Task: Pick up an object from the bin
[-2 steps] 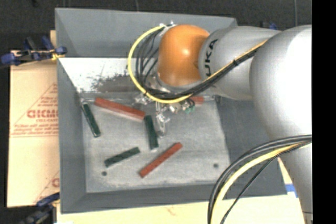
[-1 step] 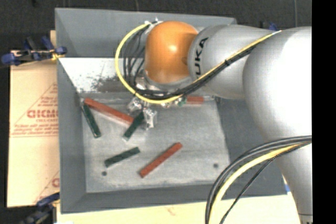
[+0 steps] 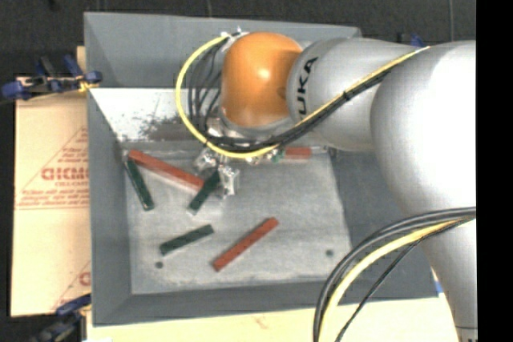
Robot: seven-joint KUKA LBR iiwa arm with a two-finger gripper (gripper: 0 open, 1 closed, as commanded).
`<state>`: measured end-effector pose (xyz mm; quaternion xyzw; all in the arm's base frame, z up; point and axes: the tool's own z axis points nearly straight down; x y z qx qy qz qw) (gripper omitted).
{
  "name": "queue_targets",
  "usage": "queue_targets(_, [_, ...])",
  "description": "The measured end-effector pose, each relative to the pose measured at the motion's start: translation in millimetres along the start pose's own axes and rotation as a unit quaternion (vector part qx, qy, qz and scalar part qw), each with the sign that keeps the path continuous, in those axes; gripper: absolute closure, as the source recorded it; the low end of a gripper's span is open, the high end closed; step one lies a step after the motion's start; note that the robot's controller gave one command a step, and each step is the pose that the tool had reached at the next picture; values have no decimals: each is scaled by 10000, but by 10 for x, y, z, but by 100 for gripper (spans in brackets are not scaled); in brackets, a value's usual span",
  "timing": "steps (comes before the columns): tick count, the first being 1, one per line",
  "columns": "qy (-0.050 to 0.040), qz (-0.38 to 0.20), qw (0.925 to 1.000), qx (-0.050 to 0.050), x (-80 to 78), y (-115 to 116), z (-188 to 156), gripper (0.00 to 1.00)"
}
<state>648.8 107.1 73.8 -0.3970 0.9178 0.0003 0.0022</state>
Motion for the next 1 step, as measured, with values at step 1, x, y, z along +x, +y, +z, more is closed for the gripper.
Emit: queue_targets(1, [1,171,9999,9,283,-19,-1375,100])
